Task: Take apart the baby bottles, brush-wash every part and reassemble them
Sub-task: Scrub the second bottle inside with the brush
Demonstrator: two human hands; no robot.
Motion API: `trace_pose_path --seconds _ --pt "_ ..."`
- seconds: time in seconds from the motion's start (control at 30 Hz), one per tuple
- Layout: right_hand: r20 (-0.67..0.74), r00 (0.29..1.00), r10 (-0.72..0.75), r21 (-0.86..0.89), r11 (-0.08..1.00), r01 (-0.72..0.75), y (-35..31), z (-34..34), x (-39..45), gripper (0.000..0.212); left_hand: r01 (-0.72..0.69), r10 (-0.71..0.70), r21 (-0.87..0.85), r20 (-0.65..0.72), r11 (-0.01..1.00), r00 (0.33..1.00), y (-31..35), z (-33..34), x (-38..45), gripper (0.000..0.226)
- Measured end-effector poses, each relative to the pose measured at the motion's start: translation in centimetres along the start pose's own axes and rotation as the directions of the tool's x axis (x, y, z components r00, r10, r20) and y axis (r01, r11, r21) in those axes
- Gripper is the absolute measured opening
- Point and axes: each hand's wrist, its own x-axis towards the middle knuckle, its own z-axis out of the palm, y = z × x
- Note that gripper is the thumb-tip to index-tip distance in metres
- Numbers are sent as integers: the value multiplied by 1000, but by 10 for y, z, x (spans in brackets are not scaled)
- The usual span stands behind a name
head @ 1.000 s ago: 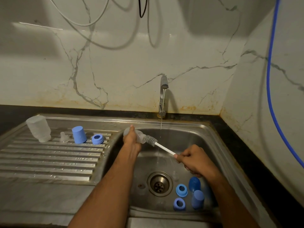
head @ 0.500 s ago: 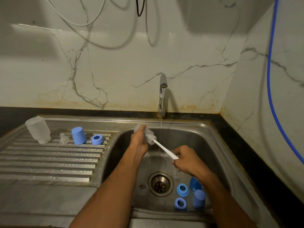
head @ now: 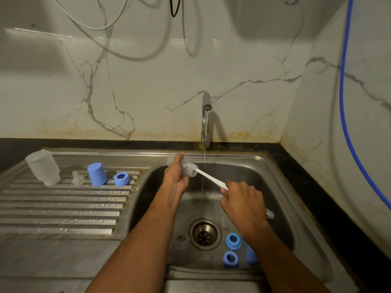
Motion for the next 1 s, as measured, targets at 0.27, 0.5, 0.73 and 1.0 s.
trace_pose_path --seconds 0.27,0.5,0.73,1.0 --pt "106 994 -22 153 988 5 0 6 -5 21 -35 35 48 3 998 999 -4 -4 2 46" --pt "79 997 0 348 937 -28 6 5 -4 31 -68 67 39 34 997 997 5 4 -3 33" --pt "34 993 112 207 971 -117 3 6 -4 31 -98 96 108 26 989 995 -7 9 -5 51" --pt "104 990 97 240 963 -120 -2 7 1 27 -83 85 131 -10 988 996 -3 4 0 44"
